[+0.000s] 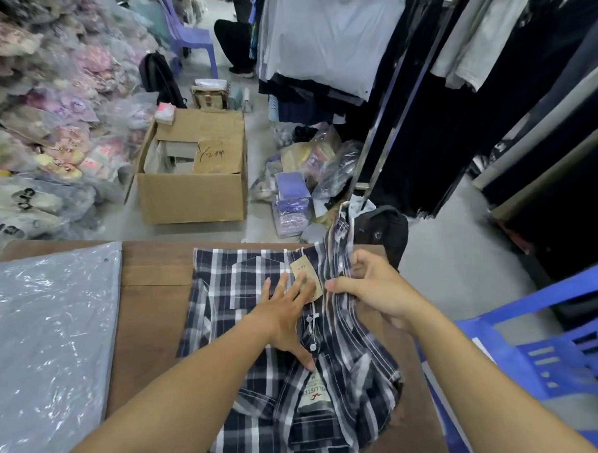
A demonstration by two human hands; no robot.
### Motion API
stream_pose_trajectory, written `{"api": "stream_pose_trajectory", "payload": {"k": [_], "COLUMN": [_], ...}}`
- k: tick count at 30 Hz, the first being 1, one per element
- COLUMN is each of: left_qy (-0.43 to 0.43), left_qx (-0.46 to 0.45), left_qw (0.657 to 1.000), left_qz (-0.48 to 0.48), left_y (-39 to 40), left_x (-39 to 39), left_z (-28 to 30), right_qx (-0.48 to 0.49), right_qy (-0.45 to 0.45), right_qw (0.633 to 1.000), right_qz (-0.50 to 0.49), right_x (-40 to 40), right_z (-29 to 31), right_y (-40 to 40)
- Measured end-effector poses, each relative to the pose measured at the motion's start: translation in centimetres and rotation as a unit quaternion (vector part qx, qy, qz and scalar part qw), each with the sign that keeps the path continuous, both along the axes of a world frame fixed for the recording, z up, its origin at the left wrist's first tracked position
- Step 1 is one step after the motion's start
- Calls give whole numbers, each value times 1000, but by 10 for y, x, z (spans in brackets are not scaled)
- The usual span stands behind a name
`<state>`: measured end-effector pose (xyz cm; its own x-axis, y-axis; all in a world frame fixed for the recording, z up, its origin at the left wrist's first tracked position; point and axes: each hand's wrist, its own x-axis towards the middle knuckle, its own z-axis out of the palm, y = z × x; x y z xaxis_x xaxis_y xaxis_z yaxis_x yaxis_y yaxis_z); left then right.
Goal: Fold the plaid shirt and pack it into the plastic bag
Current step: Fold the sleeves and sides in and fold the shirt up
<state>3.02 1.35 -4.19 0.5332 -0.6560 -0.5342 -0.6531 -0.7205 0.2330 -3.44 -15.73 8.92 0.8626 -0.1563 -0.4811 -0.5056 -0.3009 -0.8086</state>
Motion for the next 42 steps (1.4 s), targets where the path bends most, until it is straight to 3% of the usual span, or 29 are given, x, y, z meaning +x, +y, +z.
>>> {"api": "stream_pose_trajectory", "payload": {"k": [8,11,13,17,21,23,27,28,30,32,39,42], "left_qy": [-110,-113,-86,-79,30,24,-135,-140,-111,-90,-78,-131], "left_qx": [8,-2,-65,-264,-320,-333,-354,-360,-331,-267,-45,-104], "left_qw": [994,992,987,906,839,824,855,869,907,941,986,971], "left_qz": [-4,47,121,321,439,457,355,309,235,186,140,171], "left_y": [85,134,158,189,201,196,169,160,145,133,100,79], "left_x": [15,20,18,17,23,27,31,33,41,48,56,56], "left_z": [23,31,31,17,8,9,23,27,27,21,-14,-3], "right_qx": [-30,-67,-97,-133,-128,-133,-155,-205,-355,-428,-439,-427], "right_qy": [-3,6,6,8,32,28,-52,-98,-221,-243,-143,-132], "right_qw": [997,992,987,980,975,967,938,914,824,774,771,773], "right_qz": [78,111,125,149,178,218,304,336,383,397,438,450], "right_x": [41,45,47,50,50,45,28,22,12,0,-21,-16], "right_z": [-16,-34,-47,-74,-92,-98,-101,-100,-104,-111,-144,-136], "right_y": [101,141,164,201,222,225,217,212,195,176,160,157]}}
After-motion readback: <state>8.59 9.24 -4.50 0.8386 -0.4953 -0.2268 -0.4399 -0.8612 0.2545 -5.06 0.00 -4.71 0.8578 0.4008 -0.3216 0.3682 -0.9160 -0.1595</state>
